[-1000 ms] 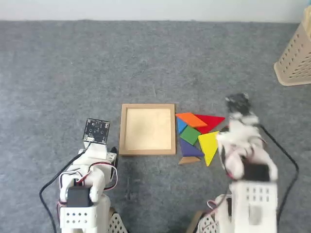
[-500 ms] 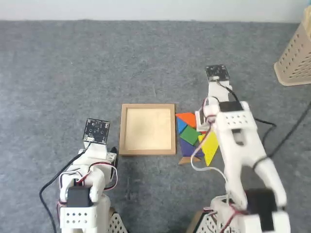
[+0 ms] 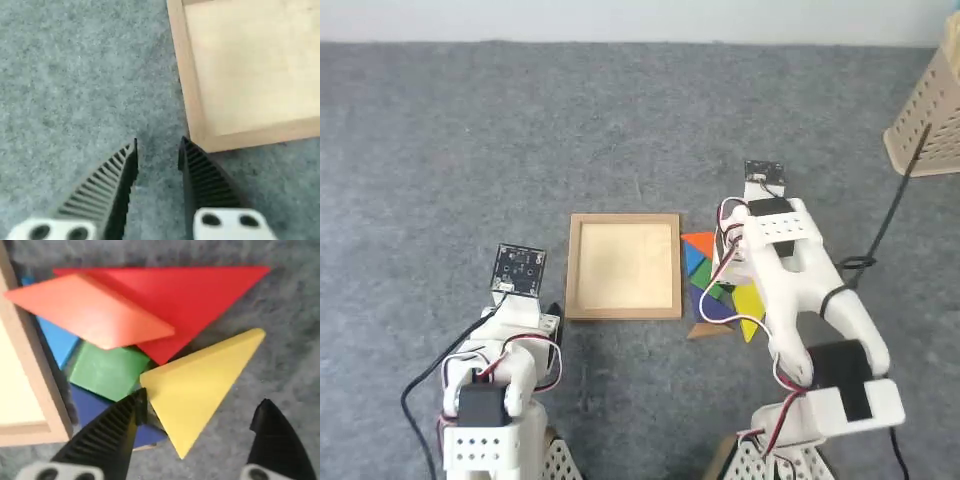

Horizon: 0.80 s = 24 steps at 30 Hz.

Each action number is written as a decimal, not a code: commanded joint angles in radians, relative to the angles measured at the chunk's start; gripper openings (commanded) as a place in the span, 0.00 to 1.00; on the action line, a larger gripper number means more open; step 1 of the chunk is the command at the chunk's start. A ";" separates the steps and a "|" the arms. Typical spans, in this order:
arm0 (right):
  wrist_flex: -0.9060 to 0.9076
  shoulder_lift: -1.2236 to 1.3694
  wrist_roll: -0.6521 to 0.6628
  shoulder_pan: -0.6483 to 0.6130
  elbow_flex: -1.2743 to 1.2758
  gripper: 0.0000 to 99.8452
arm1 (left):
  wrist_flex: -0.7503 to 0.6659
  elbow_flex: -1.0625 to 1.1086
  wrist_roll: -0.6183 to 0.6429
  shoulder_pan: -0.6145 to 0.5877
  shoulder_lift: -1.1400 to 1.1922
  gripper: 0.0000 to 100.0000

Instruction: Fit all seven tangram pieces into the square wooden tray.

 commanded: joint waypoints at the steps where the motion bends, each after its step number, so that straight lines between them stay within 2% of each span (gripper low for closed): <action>1: -0.041 -0.016 -0.091 -0.010 -0.064 0.33 | 0.005 -0.004 0.008 0.002 -0.015 0.13; 11: -0.088 -0.004 -0.117 -0.010 -0.055 0.33 | 0.005 -0.004 0.008 0.002 -0.015 0.13; 24: -0.071 0.162 -0.160 0.018 -0.130 0.33 | 0.005 -0.004 0.008 0.002 -0.015 0.13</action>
